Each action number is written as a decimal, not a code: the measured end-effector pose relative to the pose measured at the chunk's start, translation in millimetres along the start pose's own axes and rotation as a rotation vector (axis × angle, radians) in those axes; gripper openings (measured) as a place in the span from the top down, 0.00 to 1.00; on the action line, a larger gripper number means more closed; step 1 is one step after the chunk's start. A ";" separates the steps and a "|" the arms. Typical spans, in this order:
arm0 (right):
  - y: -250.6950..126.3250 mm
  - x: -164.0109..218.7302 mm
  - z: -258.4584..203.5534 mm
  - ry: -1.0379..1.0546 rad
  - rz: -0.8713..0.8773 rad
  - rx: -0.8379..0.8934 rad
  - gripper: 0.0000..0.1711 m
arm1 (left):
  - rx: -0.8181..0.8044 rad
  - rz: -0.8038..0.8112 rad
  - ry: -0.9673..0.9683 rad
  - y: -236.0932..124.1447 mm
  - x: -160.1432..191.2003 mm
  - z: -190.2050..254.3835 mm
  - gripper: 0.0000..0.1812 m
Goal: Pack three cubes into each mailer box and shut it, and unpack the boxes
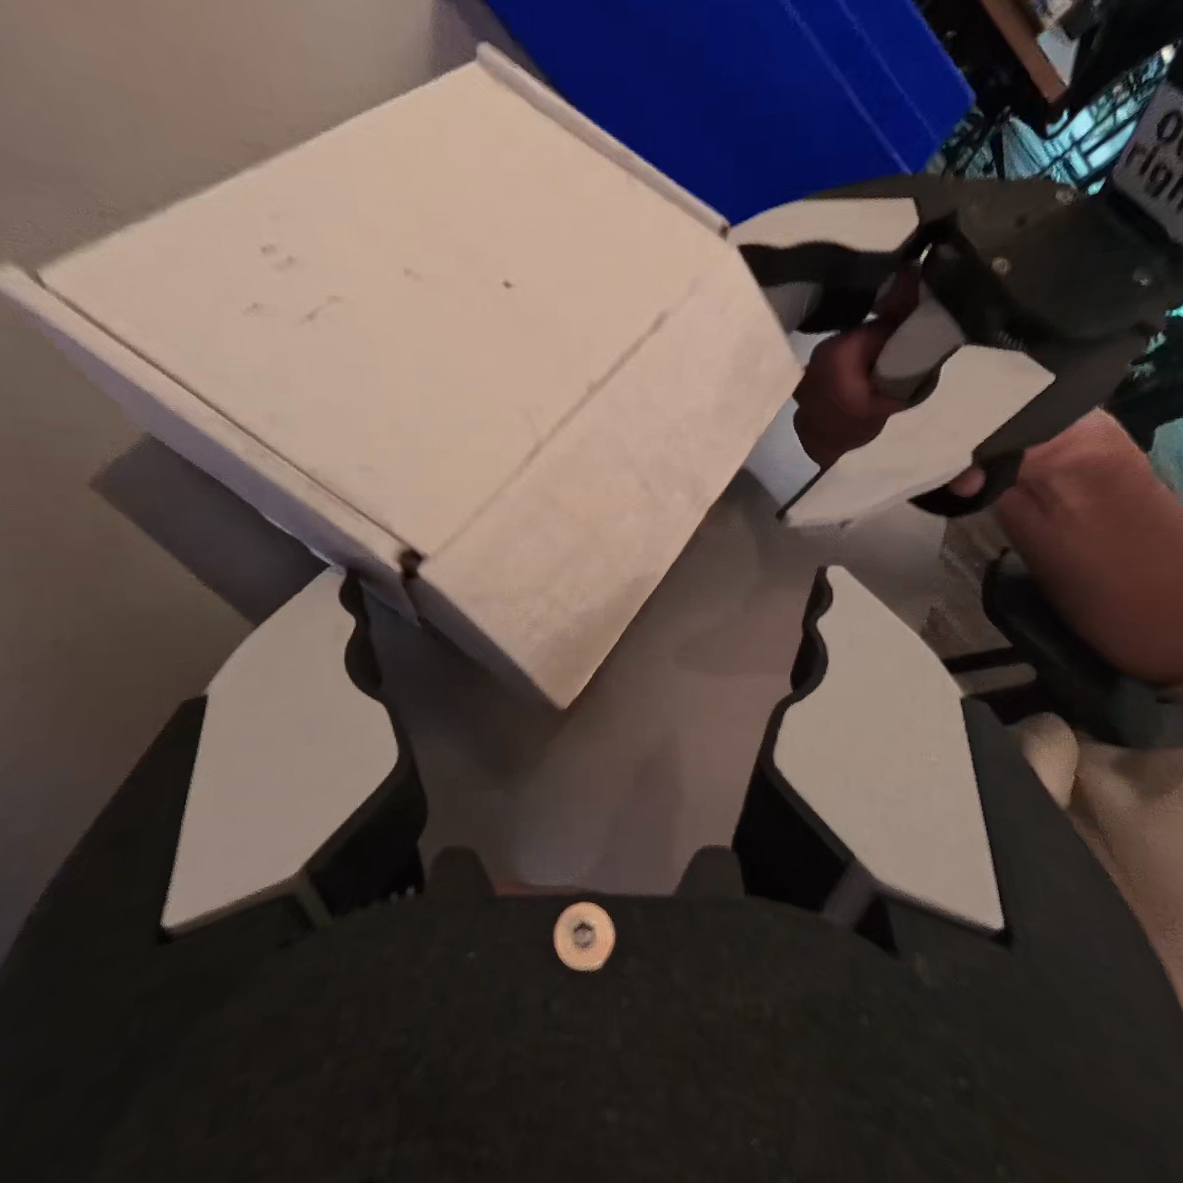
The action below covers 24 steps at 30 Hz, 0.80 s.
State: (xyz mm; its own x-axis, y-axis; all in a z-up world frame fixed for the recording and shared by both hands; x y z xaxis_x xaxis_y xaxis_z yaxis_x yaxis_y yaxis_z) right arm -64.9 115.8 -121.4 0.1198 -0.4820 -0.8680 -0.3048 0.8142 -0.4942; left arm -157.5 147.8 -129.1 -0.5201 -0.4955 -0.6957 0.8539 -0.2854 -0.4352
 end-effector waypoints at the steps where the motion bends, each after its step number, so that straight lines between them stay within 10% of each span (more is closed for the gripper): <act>1: -14.9 -4.5 -4.2 -0.029 0.041 0.001 0.40 | 0.014 0.010 0.035 -4.6 0.7 15.6 0.32; 6: -61.4 -17.2 -11.6 -0.122 0.204 0.090 0.57 | -0.017 0.026 0.215 -19.3 12.6 68.8 0.41; 15: -48.8 30.3 -11.9 -0.041 0.031 0.171 0.51 | -0.036 0.012 0.221 -2.7 36.2 74.1 0.47; 24: -68.0 16.3 -40.6 -0.252 0.291 0.244 0.52 | -0.293 0.194 0.540 -23.6 24.3 78.1 0.49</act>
State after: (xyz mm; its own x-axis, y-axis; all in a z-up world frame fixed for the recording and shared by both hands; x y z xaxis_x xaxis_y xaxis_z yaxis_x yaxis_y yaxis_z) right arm -80.5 39.5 -99.9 0.2972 -0.1530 -0.9425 -0.1319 0.9710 -0.1992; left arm -188.9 78.4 -91.1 -0.3573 -0.0114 -0.9339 0.9330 0.0412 -0.3575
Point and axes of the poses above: each gripper's, where its closed fingertips meet, y out along the fingers, x out of its underside, z = x × y across the jaws, the point moved 2 cm from there along -y, back along the fingers, and after that the axes turned 13 degrees about x, right-handed, at the moved point
